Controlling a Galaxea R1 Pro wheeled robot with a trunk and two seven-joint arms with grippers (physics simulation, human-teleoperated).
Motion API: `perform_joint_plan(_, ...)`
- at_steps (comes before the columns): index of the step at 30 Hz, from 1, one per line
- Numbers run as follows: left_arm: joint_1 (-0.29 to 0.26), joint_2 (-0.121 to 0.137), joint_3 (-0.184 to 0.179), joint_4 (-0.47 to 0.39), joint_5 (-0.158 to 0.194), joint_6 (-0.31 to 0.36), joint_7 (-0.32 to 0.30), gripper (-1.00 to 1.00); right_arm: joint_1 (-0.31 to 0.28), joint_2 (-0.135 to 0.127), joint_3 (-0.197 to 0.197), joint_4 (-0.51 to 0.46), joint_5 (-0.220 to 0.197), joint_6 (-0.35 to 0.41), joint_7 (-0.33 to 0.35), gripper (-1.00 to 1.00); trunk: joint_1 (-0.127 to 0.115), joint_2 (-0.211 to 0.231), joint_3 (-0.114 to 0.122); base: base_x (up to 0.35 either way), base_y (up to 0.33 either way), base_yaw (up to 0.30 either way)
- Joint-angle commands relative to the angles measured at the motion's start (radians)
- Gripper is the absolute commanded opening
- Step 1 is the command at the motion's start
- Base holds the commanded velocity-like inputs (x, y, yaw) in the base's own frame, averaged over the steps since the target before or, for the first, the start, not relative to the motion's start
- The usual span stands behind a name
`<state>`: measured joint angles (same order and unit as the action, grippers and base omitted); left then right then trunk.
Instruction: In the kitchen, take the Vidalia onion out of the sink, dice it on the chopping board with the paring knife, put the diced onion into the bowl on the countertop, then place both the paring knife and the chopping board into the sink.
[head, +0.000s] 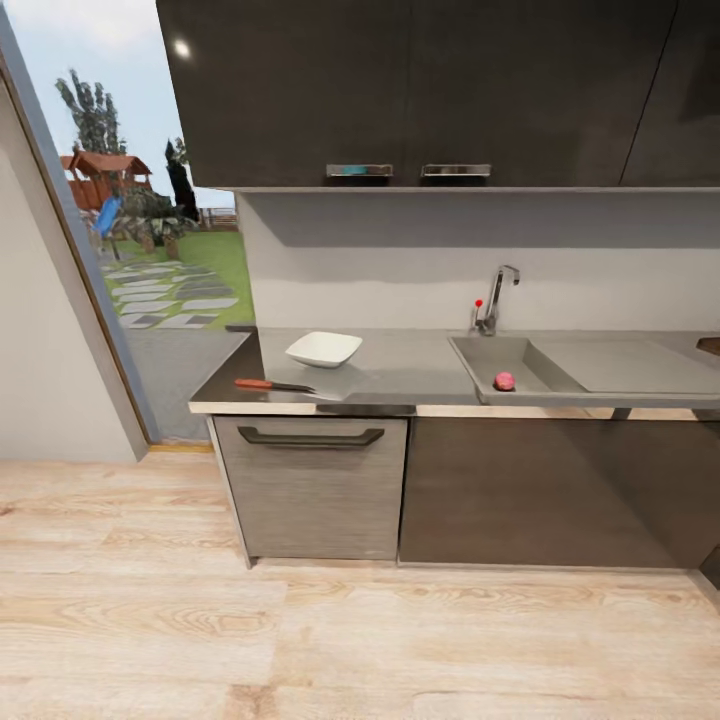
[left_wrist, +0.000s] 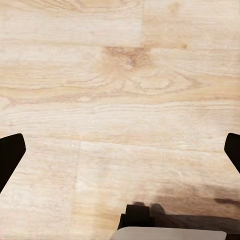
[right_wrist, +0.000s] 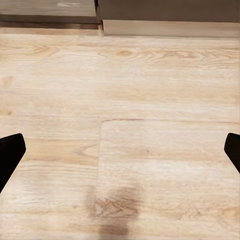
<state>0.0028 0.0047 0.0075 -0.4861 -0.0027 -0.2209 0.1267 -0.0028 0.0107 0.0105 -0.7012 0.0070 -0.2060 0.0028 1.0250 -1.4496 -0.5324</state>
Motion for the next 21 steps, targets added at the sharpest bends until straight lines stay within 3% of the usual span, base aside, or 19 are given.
perform_joint_plan(1, 0.000, 0.000, 0.000, -0.001, 0.000, -0.002, 0.002, 1.00, 0.000, 0.000, 0.000, 0.000, 0.001, -0.003, 0.000, 1.00, 0.000, 0.000, -0.001, -0.002, 0.000, 0.000)
perform_joint_plan(10, 0.000, -0.010, 0.001, -0.016, 0.000, 0.000, 0.002, 1.00, 0.000, -0.001, 0.000, 0.011, 0.000, -0.003, 0.000, 1.00, 0.000, 0.000, -0.001, 0.000, 0.000, 0.000)
perform_joint_plan(15, 0.000, -0.031, 0.000, -0.118, -0.001, 0.032, 0.005, 1.00, 0.000, -0.001, -0.001, 0.024, 0.001, -0.004, 0.000, 1.00, 0.000, 0.000, -0.001, 0.000, 0.000, 0.000)
perform_joint_plan(18, 0.000, -0.042, 0.000, -0.224, -0.002, 0.127, 0.005, 1.00, 0.000, -0.001, -0.001, 0.026, 0.001, -0.004, 0.000, 1.00, 0.000, 0.000, -0.001, 0.000, 0.000, 0.000)
perform_joint_plan(21, 0.000, -0.051, 0.000, -0.406, -0.002, 0.326, 0.004, 1.00, 0.000, -0.002, -0.001, 0.027, 0.001, -0.004, 0.000, 1.00, 0.000, 0.000, -0.001, 0.000, 0.000, 0.000)
